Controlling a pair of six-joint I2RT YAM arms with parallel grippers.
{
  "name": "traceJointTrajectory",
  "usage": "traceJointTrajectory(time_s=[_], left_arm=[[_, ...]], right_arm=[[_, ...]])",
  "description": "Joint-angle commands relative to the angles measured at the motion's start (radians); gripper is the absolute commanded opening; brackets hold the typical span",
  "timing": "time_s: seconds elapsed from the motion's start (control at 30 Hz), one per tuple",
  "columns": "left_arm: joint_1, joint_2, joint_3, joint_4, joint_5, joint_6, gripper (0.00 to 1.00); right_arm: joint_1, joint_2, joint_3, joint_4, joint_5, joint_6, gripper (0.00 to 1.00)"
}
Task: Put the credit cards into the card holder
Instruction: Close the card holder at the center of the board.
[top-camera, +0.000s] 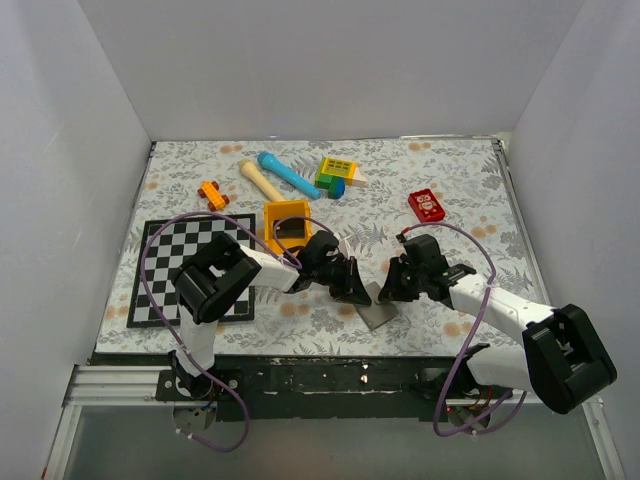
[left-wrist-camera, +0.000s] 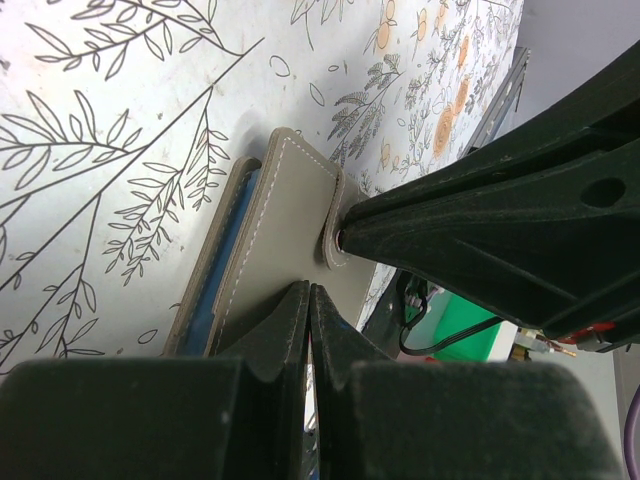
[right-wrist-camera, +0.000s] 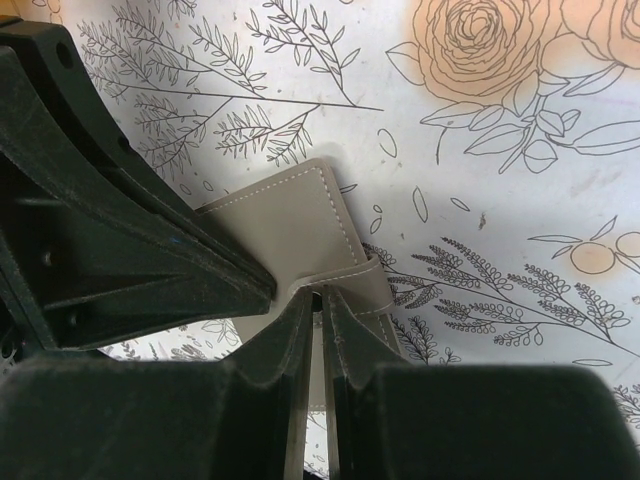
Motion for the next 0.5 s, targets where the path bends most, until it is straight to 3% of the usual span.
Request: traceJointTrajectory(time_s=[0.0,0.47], left_arm=[[0.012,0.059,-0.005,-0.083,-0.158,0.055,0.00],[0.013,0.059,-0.006,-0.083,-0.157,0.055,0.00]], right_arm=[[0.049,0.029,0.002,-0.041,-0.043,-0.011,0.15],[0.164,0.057,0.039,-0.137,0.115,-0.022,0.15]])
